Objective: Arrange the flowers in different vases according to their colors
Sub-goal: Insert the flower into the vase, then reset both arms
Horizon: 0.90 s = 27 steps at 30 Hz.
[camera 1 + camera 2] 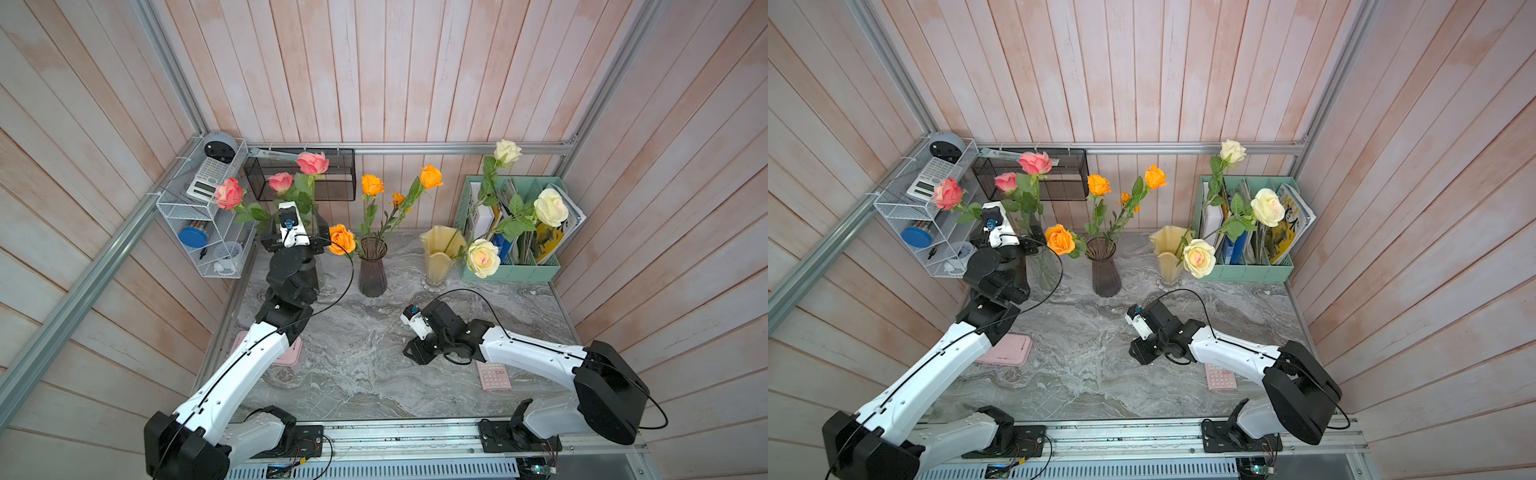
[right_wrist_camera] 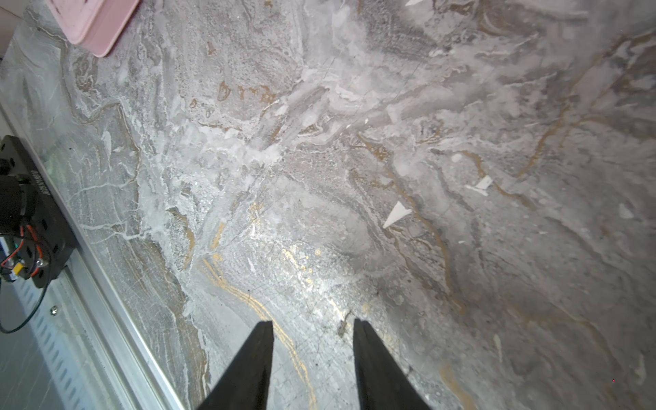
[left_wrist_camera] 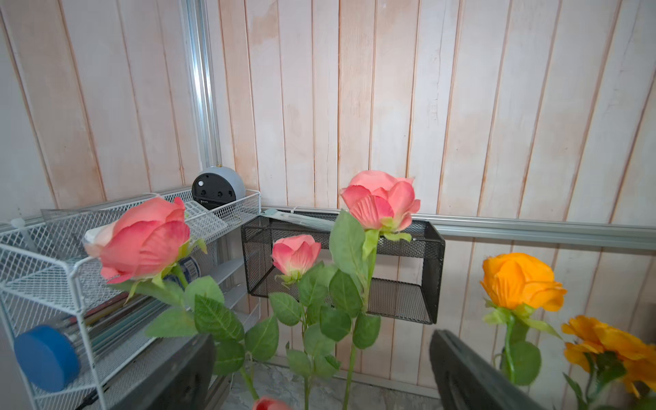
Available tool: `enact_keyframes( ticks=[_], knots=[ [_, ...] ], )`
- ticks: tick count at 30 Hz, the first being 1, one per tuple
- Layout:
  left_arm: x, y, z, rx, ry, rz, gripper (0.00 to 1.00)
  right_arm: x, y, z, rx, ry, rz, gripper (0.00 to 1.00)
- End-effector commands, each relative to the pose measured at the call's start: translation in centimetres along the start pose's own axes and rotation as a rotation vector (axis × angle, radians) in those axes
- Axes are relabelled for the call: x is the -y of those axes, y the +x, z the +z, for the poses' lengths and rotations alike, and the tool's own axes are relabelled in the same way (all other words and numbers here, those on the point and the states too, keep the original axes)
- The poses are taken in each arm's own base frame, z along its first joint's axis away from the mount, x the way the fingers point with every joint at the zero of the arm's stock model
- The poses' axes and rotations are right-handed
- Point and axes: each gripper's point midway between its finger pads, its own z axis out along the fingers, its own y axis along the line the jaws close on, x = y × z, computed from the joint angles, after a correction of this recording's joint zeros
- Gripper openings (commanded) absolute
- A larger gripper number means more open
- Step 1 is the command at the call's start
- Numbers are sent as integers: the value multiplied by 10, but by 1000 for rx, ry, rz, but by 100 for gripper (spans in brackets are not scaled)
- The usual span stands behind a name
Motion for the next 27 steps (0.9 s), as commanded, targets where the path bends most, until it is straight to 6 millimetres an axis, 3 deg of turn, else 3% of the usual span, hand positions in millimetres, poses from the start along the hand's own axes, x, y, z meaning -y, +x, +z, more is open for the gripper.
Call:
enact_keyframes(
  ticks=[1,8,15,23,27],
  knots=[
    [-17,12,-26,-63,-27,-41,100,16,0,-10,18,75,36,43],
    [-3,29,-86,-141,72,3,100,67,-15,-51,119,410,36,44],
    [5,64,-133,-221,87,-3,100,116,-14,-103,357,627,248,47],
    [-19,104,-148,-231,5,-109,100,178,0,-164,523,748,500,56],
    [-35,125,-141,-242,-88,-94,100,214,10,-194,580,855,606,70]
  ],
)
